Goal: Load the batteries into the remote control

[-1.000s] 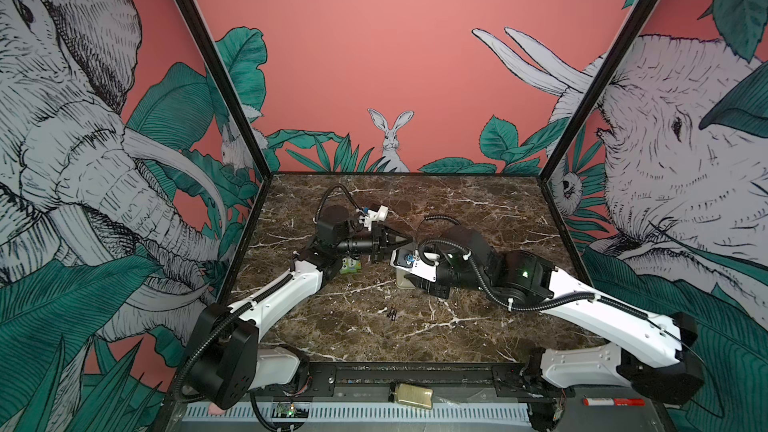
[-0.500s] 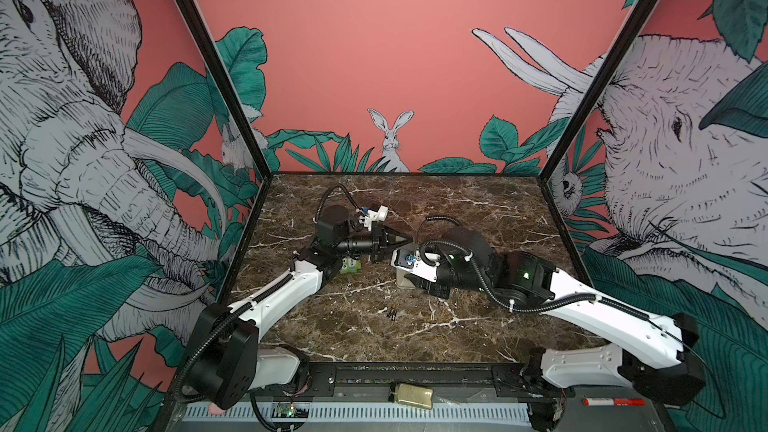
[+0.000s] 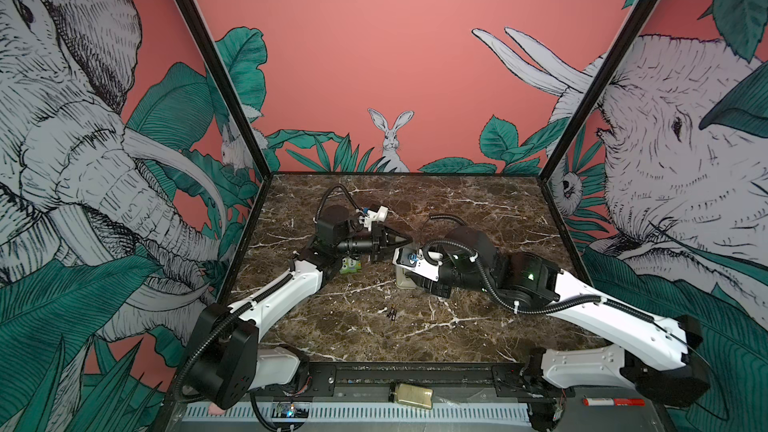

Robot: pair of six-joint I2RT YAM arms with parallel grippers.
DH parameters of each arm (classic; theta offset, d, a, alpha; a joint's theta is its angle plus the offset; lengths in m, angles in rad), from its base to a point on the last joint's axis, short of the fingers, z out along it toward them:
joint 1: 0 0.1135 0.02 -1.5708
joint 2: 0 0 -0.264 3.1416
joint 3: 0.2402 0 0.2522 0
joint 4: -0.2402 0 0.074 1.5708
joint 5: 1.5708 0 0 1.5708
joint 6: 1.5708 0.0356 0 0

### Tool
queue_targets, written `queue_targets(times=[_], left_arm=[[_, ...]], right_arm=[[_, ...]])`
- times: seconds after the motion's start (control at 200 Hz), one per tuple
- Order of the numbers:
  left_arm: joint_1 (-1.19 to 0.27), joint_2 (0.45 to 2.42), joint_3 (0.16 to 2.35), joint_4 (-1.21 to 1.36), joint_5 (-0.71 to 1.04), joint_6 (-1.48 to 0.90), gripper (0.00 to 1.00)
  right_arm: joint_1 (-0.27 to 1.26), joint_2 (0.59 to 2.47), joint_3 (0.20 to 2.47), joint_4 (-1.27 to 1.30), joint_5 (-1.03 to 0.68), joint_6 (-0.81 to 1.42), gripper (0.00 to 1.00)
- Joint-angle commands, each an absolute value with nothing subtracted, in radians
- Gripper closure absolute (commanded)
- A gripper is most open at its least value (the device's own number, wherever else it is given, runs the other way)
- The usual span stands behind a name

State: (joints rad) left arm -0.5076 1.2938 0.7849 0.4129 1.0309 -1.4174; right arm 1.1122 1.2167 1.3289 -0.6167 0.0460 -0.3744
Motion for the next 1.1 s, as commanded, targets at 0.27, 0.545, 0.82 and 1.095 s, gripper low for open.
queue_targets(times=[0.27,0.545,0.82,1.095], left_arm=[[-0.525,1.262,0.807,0.420,1.142,-1.409,1.00],[-0.525,1.264,0.811,0.397,1.133,-1.392,1.00],[-0.525,1.276,0.826,0.399,1.122,-1.386,1.00],[-0.523,1.275,0.822,0.405,1.117,-1.393,1.00]], right_arm=[[1.091,1.210,1.320,-0.541,0.151,-0.384,0.56],[1.092,1.202,1.319,-0.549,0.129,-0.384,0.54],[1.092,1.197,1.318,-0.563,0.108,-0.386,0.45],[1.094,1.202,1.318,-0.569,0.092,-0.387,0.43]])
